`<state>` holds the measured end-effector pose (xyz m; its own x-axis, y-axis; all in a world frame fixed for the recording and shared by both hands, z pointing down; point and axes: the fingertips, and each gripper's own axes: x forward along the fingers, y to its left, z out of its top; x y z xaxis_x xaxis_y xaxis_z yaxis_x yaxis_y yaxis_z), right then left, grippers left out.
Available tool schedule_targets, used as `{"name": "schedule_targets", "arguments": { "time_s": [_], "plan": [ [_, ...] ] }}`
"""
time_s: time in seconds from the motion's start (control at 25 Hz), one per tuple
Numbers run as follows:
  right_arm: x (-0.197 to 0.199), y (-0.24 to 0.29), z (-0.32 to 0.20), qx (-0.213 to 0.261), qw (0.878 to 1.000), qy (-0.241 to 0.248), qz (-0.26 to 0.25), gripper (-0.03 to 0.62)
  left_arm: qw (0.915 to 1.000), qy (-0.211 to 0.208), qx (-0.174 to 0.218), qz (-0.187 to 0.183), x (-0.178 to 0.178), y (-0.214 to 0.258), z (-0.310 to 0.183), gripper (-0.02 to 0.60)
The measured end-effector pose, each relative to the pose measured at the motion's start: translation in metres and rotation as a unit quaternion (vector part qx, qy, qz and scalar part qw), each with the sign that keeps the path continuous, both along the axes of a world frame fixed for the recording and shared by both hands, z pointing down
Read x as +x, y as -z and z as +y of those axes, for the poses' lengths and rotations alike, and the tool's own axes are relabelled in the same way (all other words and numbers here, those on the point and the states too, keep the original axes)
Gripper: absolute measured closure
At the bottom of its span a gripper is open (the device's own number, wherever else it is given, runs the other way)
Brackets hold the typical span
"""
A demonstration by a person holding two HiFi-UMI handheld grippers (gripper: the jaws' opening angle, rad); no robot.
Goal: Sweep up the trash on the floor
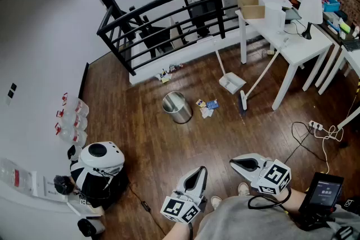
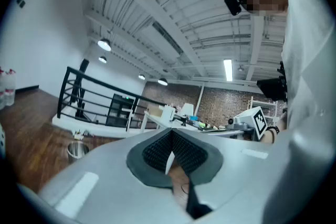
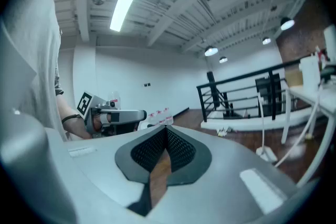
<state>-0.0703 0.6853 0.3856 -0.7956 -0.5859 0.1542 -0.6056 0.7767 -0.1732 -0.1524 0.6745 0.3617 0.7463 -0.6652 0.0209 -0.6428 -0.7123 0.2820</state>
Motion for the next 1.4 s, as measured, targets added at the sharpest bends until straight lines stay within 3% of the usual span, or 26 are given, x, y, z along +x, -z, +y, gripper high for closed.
{"name": "schedule_targets", "arguments": {
  "time_s": [0.12,0.2,0.6,0.92,1.12,1.4],
  "plan": [
    [-0.002,0.064,-0.009,0.071,0.997,-0.016,-0.013,0.591,0.9978,0.008,0.066,0.001,0.005,0.054,-0.005,0.581],
    [-0.003,0.081,-0.011,0.088,0.996,-0.019,-0.017,0.592,0.9971,0.006,0.076,0.002,0.008,0.065,-0.005,0.581],
    [0.022,0.081,-0.027,0.074,0.996,-0.024,-0.042,0.592,0.9985,0.009,0.053,-0.007,0.034,0.053,-0.02,0.581],
    [0.058,0.066,-0.06,0.062,0.997,-0.017,-0.032,0.591,0.999,0.027,0.035,-0.004,0.06,0.045,-0.052,0.581],
    [0.059,0.061,-0.109,0.052,0.997,-0.028,-0.04,0.591,0.9994,0.021,0.028,-0.002,0.058,0.037,-0.103,0.581],
    [0.042,0.043,-0.211,0.038,0.998,-0.054,-0.012,0.592,0.9997,-0.006,0.018,0.011,0.041,0.023,-0.211,0.581]
  ]
}}
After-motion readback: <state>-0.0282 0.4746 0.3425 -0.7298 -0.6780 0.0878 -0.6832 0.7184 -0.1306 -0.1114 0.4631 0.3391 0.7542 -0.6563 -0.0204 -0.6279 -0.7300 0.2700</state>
